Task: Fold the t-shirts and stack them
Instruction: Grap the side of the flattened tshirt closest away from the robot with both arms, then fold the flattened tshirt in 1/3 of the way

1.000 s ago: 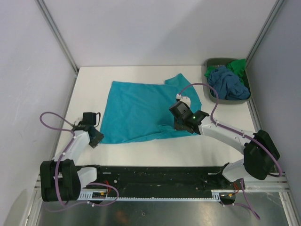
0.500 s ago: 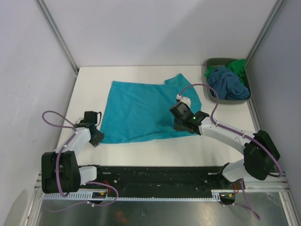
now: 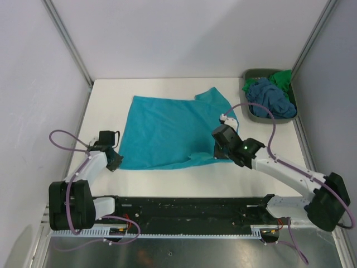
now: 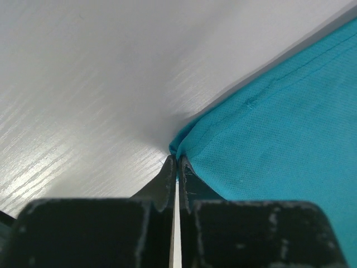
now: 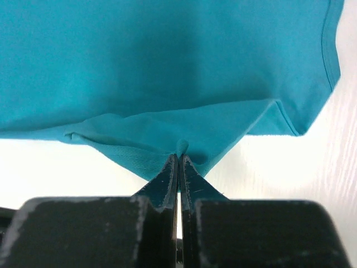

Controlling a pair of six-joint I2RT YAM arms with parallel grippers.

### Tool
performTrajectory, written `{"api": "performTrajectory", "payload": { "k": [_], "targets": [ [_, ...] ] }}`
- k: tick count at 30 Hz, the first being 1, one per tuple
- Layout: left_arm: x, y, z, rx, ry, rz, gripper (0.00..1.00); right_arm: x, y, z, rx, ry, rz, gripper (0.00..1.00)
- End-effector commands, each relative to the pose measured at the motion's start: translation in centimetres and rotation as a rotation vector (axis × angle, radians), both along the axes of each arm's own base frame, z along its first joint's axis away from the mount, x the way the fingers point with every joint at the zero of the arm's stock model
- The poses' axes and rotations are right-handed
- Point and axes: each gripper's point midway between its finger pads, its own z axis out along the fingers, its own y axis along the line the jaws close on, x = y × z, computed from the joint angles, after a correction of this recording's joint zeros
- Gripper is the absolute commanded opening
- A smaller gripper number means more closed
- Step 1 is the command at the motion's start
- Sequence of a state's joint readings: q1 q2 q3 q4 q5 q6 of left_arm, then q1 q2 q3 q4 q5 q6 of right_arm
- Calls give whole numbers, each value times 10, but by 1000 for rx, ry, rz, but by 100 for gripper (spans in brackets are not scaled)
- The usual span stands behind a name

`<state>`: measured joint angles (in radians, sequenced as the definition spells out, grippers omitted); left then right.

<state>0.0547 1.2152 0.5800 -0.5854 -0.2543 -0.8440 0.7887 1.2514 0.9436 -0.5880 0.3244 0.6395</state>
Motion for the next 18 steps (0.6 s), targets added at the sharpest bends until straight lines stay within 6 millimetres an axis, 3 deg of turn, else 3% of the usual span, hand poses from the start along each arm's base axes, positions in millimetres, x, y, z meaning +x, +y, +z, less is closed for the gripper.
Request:
{"api": "performTrajectory", "payload": {
  "k": [1,9,15,18],
  "targets": [
    [17,3,21,18,-92,-24,0,-35,-16,-6,35,50,-39,0],
    [14,3,27,30,-124,-48,0,-94,-28,-33,66,126,-68,0],
    [17,4,35,39,-153,-68,0,-113,-36,-34,52,136,-69,0],
    [22,3,43,43,-175,-78,0,-111,-41,-28,47,106,-77,0]
  ]
}}
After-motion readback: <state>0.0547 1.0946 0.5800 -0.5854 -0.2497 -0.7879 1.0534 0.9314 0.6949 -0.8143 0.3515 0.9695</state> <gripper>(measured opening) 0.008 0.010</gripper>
